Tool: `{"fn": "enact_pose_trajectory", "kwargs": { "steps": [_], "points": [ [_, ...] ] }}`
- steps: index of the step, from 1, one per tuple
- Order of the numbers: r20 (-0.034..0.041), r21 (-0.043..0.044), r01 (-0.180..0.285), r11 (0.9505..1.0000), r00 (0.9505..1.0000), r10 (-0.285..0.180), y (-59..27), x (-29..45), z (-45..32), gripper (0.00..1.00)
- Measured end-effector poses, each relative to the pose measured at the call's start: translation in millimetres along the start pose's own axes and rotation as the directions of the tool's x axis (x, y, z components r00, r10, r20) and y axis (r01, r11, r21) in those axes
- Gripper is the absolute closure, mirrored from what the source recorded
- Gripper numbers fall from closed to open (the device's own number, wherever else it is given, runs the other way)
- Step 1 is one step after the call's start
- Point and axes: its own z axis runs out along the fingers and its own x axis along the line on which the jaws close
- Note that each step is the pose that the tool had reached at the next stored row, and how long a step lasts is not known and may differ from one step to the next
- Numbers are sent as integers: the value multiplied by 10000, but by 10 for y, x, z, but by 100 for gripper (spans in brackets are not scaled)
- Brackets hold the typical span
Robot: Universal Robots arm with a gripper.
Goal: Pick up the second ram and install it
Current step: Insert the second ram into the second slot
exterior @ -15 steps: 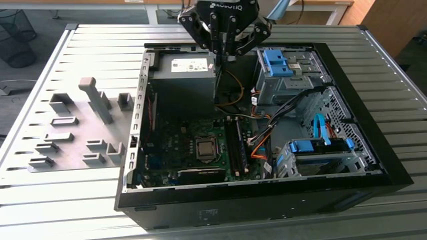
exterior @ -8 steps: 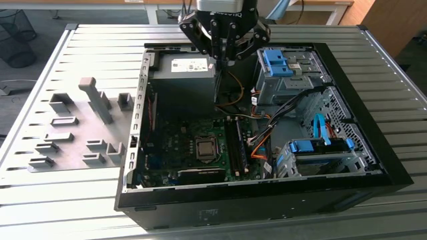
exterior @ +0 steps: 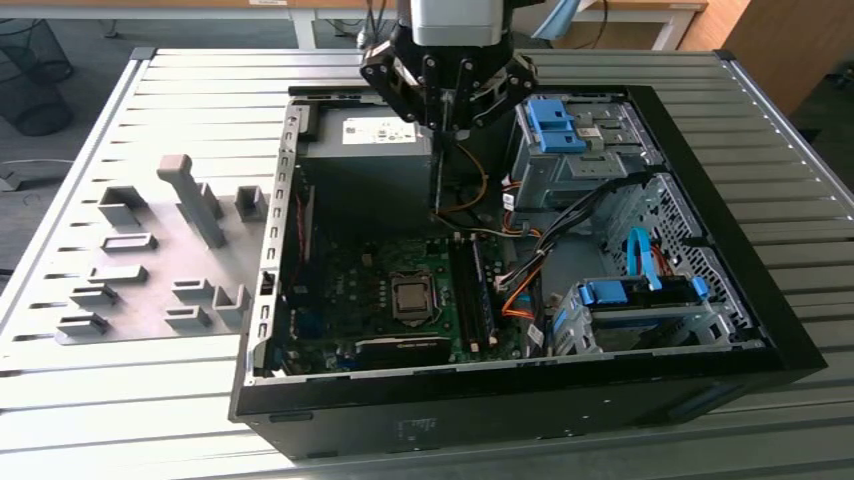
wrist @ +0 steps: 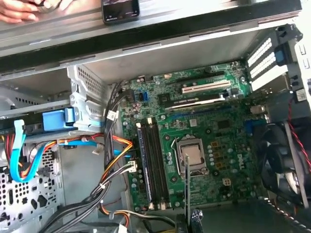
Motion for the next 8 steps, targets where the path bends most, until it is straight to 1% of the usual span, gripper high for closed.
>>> {"fn": "enact_pose_trajectory", "kwargs": {
  "steps": [3, 5, 8],
  "points": [
    [-15, 5, 47, 10000, 10000, -47, 25, 5, 34, 86],
    [-17, 4, 167, 9999, 9999, -167, 29, 5, 59, 86],
    [-18, 8, 652, 9979, 9979, -652, 29, 6, 100, 86]
  ]
}}
